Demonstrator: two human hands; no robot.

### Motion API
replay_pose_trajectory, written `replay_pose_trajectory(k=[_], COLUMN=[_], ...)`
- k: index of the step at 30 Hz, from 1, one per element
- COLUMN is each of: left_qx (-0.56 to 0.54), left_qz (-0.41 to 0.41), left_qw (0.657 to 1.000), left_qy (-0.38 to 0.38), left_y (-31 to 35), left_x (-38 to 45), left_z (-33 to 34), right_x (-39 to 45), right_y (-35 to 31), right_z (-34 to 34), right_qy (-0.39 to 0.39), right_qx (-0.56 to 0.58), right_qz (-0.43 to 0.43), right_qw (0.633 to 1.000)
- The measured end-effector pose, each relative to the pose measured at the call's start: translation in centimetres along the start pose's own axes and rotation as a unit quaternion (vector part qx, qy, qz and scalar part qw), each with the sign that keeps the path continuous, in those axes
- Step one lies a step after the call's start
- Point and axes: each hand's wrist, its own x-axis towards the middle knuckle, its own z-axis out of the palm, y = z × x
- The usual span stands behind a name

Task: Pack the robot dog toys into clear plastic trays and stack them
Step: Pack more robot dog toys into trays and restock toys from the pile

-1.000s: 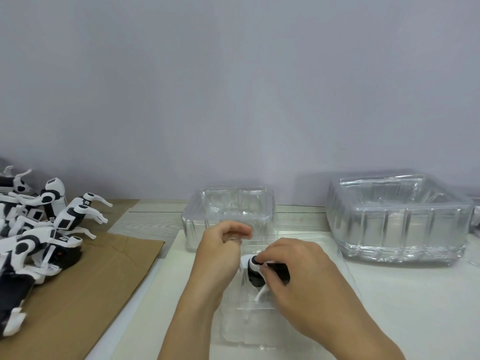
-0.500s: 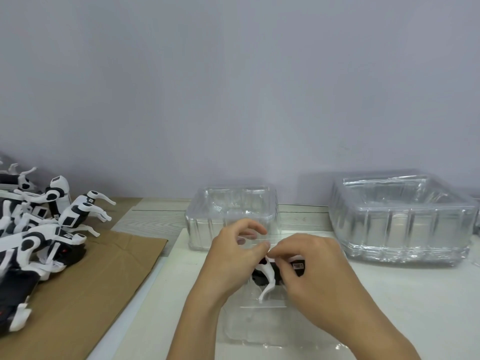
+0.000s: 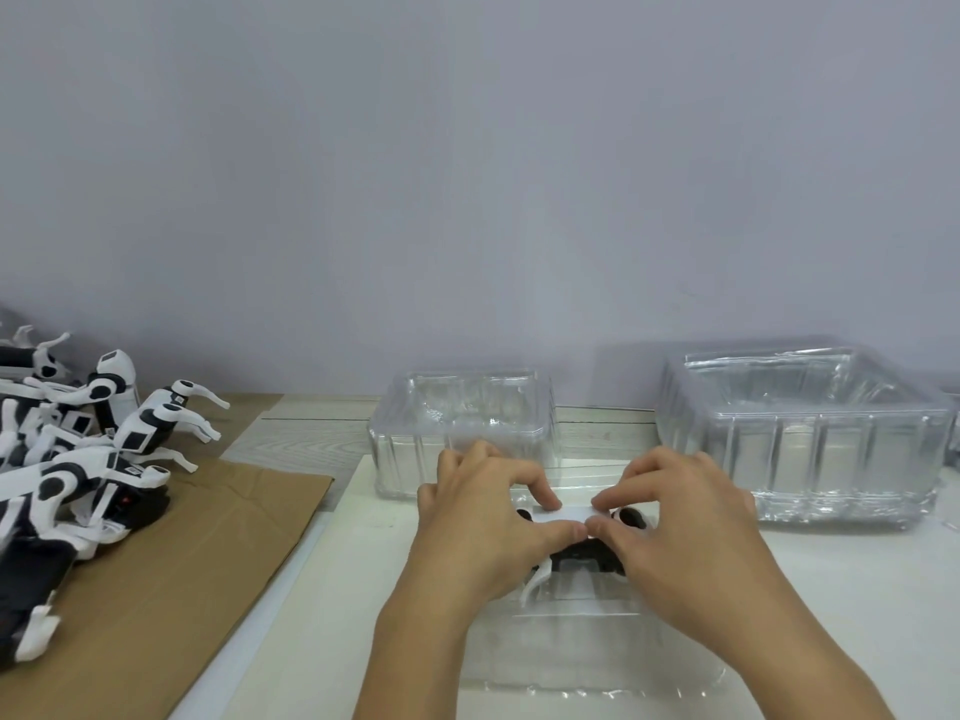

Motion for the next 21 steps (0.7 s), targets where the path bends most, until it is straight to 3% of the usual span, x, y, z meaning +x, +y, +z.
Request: replay_pose_trajectory(k=[5,12,21], left_qx=[0.071,0.064,0.064], left_qz=[0.014,0.002,0.063], left_qw=[0.997,0.996,0.996], left_qy=[0.031,0.059,-0.003], left_y=[1.2,1.9,1.1], left_x=[0.0,0.0,0.0], left_z=[0.7,1.6,0.6], right_x=[0.0,0.0,-0.1], right_y=[0.0,0.3,0.2], right_z=[0.3,0.4,0.2], right_qy=[0.012,0.010,0.004], right_qx=[0.034,0.024,0.065], right_qz=[-0.005,-0.017,-0.012], right_qw=[0.999,1.000,0.998])
